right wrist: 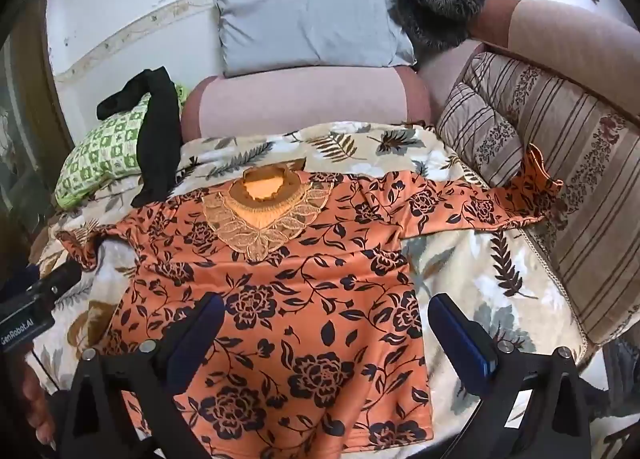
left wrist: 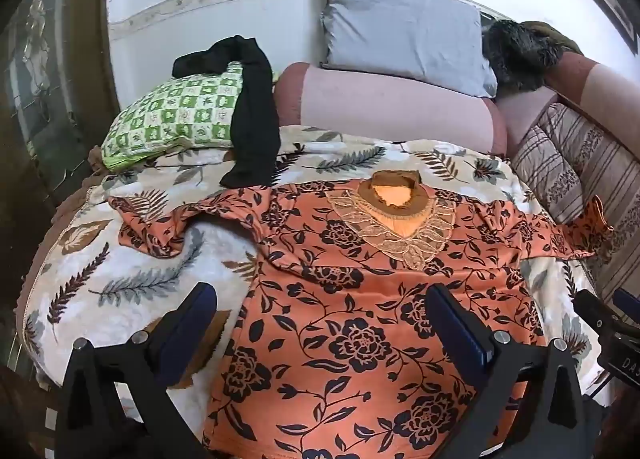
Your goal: Fold small clothes
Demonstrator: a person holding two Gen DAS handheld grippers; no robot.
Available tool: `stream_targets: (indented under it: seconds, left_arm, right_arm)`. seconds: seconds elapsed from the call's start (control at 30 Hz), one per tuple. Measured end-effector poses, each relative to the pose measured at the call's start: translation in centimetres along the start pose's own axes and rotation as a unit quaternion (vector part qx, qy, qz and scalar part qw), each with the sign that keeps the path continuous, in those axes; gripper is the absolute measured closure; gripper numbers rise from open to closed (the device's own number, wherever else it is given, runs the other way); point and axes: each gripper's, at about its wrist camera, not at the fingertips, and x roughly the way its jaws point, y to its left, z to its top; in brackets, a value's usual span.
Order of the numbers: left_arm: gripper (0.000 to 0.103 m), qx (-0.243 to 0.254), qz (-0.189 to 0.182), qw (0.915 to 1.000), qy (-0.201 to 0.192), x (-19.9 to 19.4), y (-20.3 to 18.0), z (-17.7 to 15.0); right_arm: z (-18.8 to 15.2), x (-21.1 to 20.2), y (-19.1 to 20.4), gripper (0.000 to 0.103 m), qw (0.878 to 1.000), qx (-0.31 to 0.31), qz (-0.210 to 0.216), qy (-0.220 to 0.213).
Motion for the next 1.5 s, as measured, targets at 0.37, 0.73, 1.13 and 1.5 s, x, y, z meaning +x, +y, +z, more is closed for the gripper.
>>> stream_targets:
  seconds: [0.37, 0.73, 1.13, 1.5]
  left_arm:
    - [0.0, -0.021, 0.007, 0.9998, 0.002, -0.1, 1.0, -0.1]
    - [0.0, -0.023, 0.005, 0.9997, 0.003, 0.3, 1.4, -0.4]
    - [0.0, -0.023, 0.009, 0.9997, 0.008, 0.7, 1.4, -0.4]
    - [0.0, -0.023, 0.009, 0.9997, 0.008, 0.7, 1.4, -0.5]
  right_arm:
    - [-0.3, -0.5, 0.7, 0.0, 0.998, 0.024, 0.026, -0.054]
    - [0.4, -0.6, 0.1, 0.0, 0.997, 0.037, 0.031, -0.063]
    - [0.9, -1.0, -0.3, 0.0, 0.995, 0.05, 0.044, -0.071]
    - [1.3, -1.2, 0.1, 0.0, 0.995, 0.043, 0.047, -0.074]
